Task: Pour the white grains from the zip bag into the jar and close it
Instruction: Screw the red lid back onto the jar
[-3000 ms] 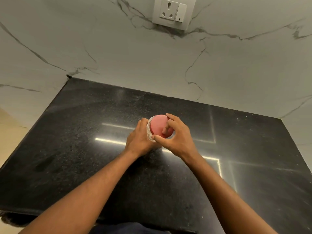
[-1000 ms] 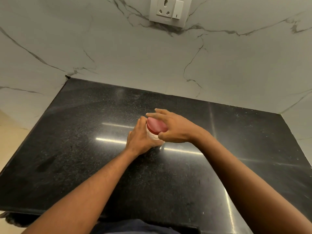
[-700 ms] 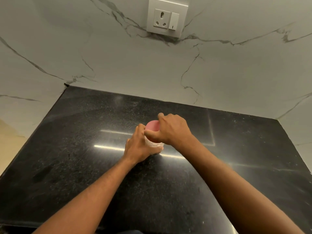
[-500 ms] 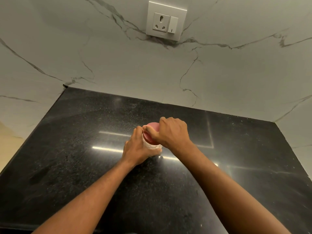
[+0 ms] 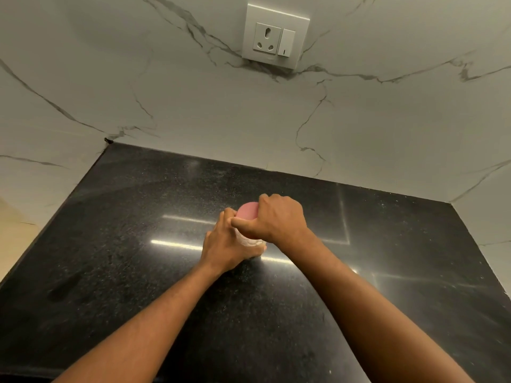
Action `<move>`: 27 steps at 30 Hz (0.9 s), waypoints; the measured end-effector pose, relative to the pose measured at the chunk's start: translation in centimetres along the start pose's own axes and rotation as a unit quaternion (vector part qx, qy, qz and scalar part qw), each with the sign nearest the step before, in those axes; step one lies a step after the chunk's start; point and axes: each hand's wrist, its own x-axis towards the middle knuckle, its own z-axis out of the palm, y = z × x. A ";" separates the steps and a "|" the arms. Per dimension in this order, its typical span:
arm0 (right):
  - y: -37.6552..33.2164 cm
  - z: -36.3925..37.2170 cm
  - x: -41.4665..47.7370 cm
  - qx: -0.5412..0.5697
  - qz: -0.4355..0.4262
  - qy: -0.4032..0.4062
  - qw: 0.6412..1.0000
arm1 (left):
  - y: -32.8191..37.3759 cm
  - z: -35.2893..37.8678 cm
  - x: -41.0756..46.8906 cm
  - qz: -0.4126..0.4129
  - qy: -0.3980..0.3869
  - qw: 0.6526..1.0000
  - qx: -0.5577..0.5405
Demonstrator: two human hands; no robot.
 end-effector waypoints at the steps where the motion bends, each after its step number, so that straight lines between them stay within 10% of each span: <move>1: 0.0 0.3 -0.1 -0.001 0.007 0.007 1.000 | 0.0 0.0 0.0 0.001 -0.001 1.000 0.004; 8: 1.8 0.3 -0.1 0.092 -0.170 -0.105 0.975 | -0.5 0.1 0.3 0.016 -0.016 1.000 0.002; 20: -0.2 1.2 -0.1 0.034 0.022 0.065 0.997 | -0.3 1.0 0.0 -0.003 0.030 1.000 0.004; 27: 0.8 0.3 -0.4 0.030 -0.123 -0.052 0.991 | -1.1 0.9 0.1 0.013 0.013 1.000 0.011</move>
